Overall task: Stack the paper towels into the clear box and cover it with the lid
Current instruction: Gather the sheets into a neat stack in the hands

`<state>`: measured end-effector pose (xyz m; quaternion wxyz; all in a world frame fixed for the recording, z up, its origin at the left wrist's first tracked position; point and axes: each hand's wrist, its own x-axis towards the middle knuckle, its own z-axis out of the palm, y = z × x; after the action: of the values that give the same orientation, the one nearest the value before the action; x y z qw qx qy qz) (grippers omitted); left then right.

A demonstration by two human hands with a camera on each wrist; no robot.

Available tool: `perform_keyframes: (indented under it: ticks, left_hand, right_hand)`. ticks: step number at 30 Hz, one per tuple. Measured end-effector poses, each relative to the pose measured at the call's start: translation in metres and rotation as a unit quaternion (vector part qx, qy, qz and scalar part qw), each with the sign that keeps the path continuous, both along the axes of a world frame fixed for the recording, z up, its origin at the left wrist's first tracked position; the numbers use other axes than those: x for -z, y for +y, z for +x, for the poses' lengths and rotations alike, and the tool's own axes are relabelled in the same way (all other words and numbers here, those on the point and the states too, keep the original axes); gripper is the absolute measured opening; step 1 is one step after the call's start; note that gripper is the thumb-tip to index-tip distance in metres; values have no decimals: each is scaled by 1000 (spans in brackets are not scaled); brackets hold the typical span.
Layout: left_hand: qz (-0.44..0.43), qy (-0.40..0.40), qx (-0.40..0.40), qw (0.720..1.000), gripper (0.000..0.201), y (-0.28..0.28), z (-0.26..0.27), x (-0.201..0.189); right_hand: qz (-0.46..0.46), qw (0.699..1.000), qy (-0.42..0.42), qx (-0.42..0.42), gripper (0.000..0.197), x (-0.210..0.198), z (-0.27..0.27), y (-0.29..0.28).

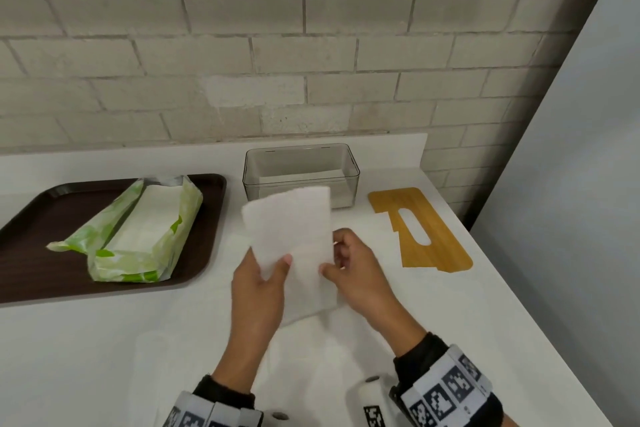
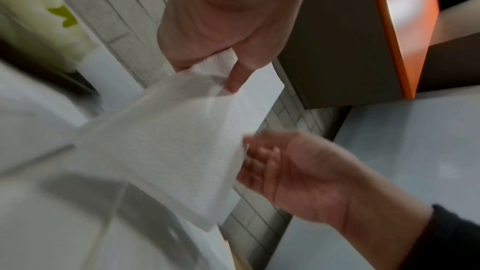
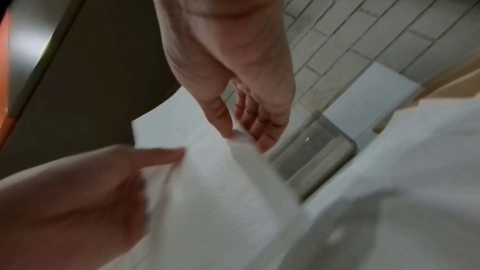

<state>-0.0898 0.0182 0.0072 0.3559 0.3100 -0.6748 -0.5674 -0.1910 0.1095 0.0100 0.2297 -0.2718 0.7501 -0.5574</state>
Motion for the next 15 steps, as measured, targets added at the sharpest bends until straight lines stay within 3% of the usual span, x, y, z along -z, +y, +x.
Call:
perform_keyframes:
  ticks: [4,6,8,10,11,14,15]
  left_hand:
    - [15,43,-40,998,21,-25,26,-12]
    - [37,46,-50,997,16,-32,39,-10]
    - [64,48,-65,995,19,-34,50,-7]
    - [86,47,-74,992,18,-33,59,-2]
    - [95,45,-77,991,17,-32,63,0]
    - [117,38,-88,988,12,-31,72,8]
    - [121,35,-90,988,11,-31,74,10]
  right_hand:
    - [2,994,-31,101,34,-2,-56,4]
    - [70,987,-46,136,24,4,-84,3]
    - [228,969,-24,93,23,18,-100,-4]
    - [375,926,34,32,28,30,-106,-14]
    - [402,914,38,20,25,32,-105,-18]
    - [395,918,21,16,8,30,-98,-33]
    - [399,916,32,14,10,30,-96,-36]
